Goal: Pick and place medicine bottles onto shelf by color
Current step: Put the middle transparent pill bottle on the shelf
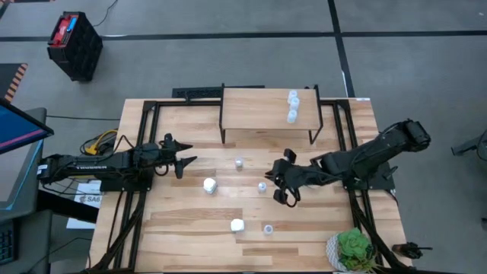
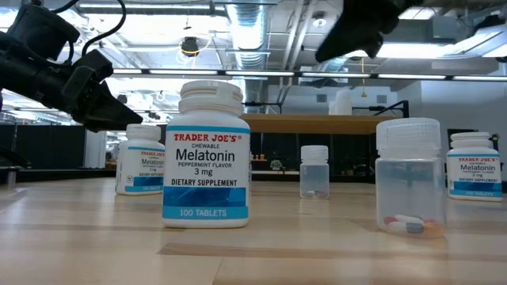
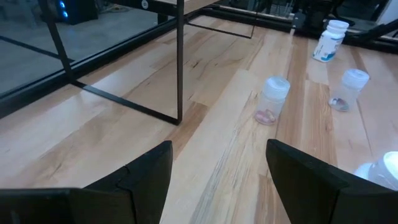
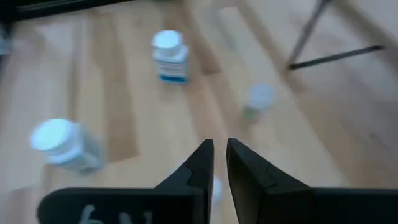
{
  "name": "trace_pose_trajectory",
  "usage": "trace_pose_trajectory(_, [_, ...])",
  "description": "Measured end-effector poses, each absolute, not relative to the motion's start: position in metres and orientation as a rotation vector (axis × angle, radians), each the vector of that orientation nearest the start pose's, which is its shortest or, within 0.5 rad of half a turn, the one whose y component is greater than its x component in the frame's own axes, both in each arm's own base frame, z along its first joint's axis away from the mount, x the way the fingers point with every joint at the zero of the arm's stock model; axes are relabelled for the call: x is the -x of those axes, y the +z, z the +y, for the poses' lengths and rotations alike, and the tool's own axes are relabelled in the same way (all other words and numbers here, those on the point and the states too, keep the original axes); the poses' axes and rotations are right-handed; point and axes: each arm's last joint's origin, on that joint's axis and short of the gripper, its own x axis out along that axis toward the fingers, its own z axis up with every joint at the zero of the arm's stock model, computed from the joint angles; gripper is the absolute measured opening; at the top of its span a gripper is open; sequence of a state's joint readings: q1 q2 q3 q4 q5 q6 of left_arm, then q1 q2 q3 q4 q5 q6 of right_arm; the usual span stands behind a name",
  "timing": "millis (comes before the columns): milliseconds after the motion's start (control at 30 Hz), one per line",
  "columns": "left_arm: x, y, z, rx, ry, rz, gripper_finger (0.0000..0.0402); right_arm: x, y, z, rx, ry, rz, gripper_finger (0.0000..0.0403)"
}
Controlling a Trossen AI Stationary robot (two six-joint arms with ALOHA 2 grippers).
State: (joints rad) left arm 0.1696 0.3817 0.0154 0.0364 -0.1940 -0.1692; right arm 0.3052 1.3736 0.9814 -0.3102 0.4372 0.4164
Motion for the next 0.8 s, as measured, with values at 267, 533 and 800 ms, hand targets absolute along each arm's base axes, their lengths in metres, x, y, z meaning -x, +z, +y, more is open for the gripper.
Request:
trace_pose_trajectory(267, [-0.114,0.139,0.025,0.162,0.388,0.3,0.0247,-0.3,0.267,0.075,-0.138,-0.15,0.675,0.017])
trace_pose_trajectory(533, [-0.114,0.139,0.025,0.165,0.387,0.3,0.0247,-0.315,0.249,0.072,-0.122,-0.188,0.735,0.0288])
trace_pose_trajectory(800, [-0.114,0.139,0.025,0.165,0.387,0.3,0.0247,-0.322,0.219,0.074,-0.123,-0.18,0.887,0.0299])
